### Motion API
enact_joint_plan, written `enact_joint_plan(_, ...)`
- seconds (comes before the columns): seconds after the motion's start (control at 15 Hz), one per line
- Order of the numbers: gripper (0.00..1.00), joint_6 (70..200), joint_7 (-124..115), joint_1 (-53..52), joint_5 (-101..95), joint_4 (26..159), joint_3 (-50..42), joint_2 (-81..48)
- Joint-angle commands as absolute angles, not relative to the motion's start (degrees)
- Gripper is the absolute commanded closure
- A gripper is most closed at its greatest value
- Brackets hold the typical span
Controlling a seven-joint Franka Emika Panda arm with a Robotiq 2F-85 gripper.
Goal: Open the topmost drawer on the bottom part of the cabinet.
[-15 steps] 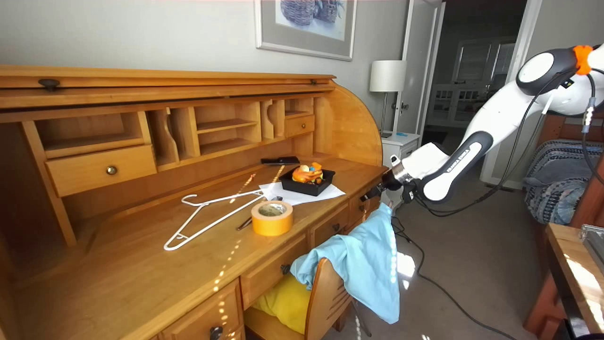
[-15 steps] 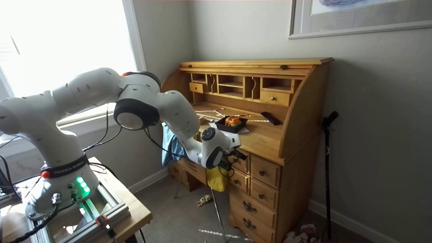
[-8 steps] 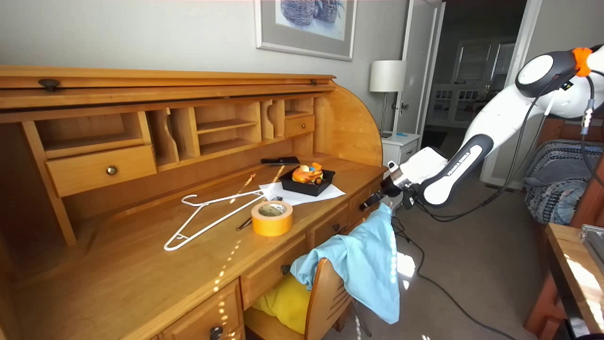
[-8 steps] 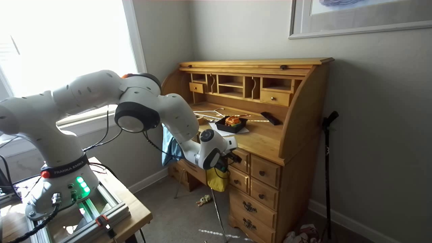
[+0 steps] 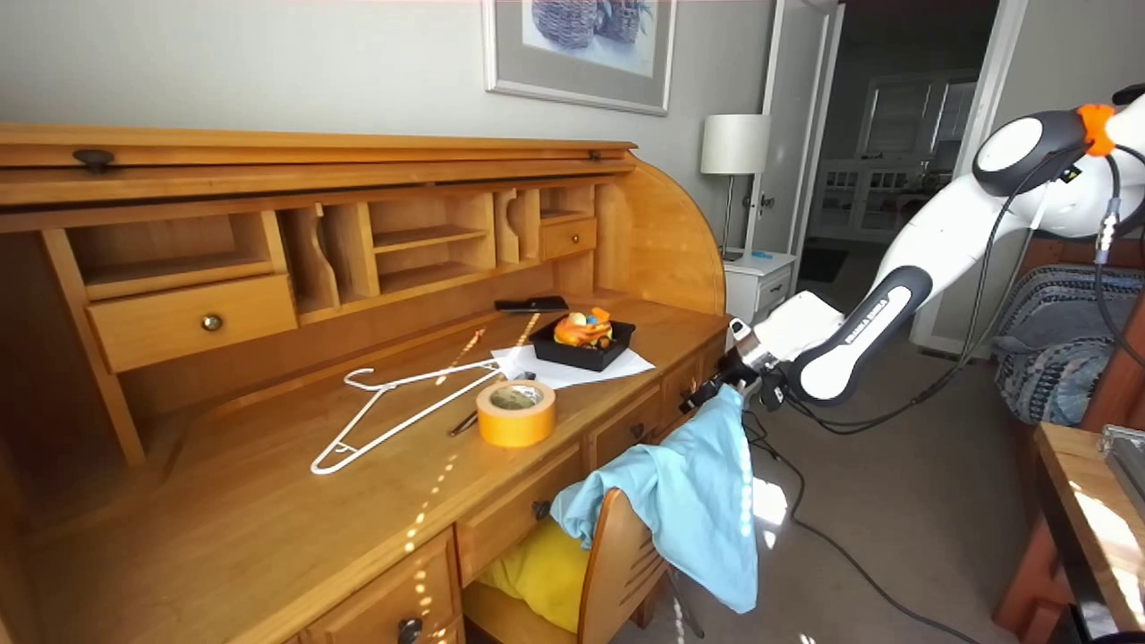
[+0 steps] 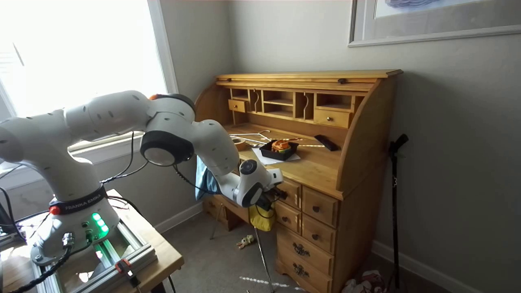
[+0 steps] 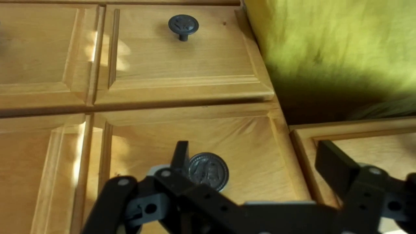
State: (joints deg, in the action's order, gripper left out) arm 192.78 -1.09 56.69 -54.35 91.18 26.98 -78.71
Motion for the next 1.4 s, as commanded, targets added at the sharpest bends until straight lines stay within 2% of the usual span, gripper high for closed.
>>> enact_joint_plan(0.0,0.0,191.04,0.93,57.46,-55.54,88.97,28.72,-81.21)
enact_joint_plan(0.67,0.0,188.53,3.57,58.38,-55.36,89.56,30.63,-82.2)
enact_joint_plan(1.33,0.0,189.62,3.46,55.49,-54.54,83.89,26.89,-83.61)
